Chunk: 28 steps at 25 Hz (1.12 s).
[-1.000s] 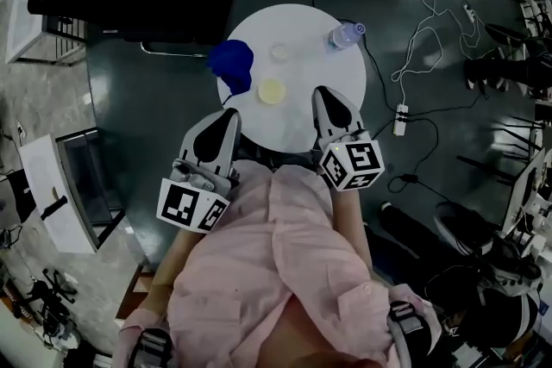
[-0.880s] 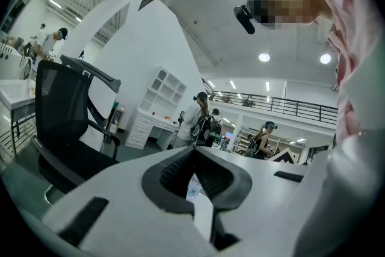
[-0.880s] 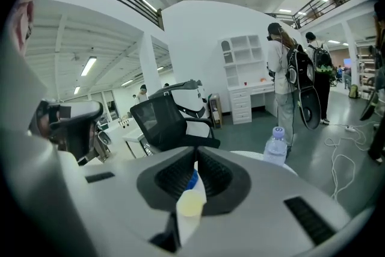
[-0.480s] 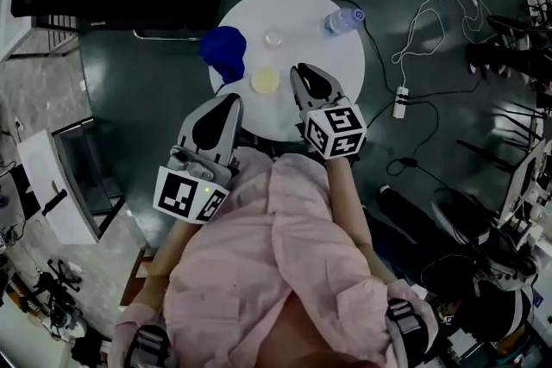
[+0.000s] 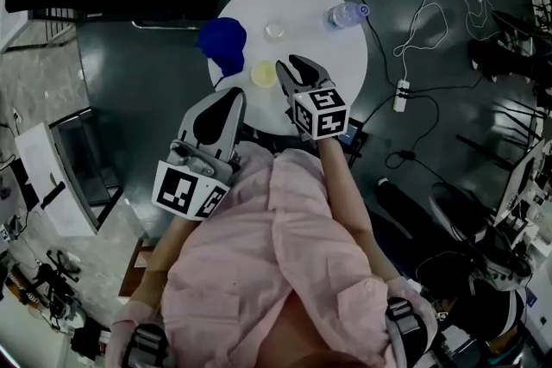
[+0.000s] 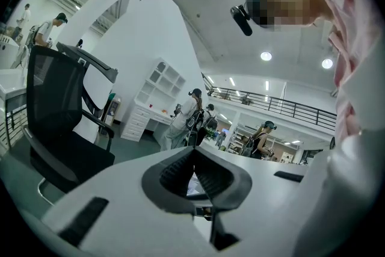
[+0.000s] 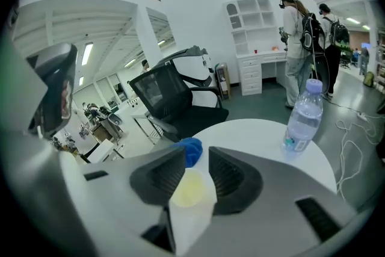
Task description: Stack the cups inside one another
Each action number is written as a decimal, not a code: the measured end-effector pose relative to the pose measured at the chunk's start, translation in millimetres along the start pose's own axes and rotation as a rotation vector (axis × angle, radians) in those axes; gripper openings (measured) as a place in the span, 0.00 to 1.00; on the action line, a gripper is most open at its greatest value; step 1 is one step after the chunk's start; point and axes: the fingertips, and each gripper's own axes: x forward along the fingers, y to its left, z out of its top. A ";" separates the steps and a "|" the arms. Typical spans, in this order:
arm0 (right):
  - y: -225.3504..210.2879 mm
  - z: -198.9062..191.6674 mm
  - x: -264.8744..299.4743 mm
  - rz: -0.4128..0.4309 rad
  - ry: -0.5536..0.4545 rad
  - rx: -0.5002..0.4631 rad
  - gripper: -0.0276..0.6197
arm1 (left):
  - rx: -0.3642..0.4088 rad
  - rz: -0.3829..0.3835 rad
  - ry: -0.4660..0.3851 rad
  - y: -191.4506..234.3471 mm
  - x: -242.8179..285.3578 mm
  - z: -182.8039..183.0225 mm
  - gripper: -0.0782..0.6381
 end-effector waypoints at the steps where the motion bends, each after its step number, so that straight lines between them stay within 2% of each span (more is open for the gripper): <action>1: -0.2 -3.6 3.8 -0.001 0.013 -0.002 0.22 | -0.003 -0.001 -0.001 0.9 -0.2 0.3 0.13; 19: -11.5 -49.1 33.8 -0.025 0.162 0.016 0.24 | -0.023 -0.033 0.021 1.4 3.8 -2.4 0.13; 28: -15.2 -75.9 54.9 -0.028 0.259 -0.015 0.24 | -0.032 -0.024 0.018 4.4 4.1 -1.1 0.13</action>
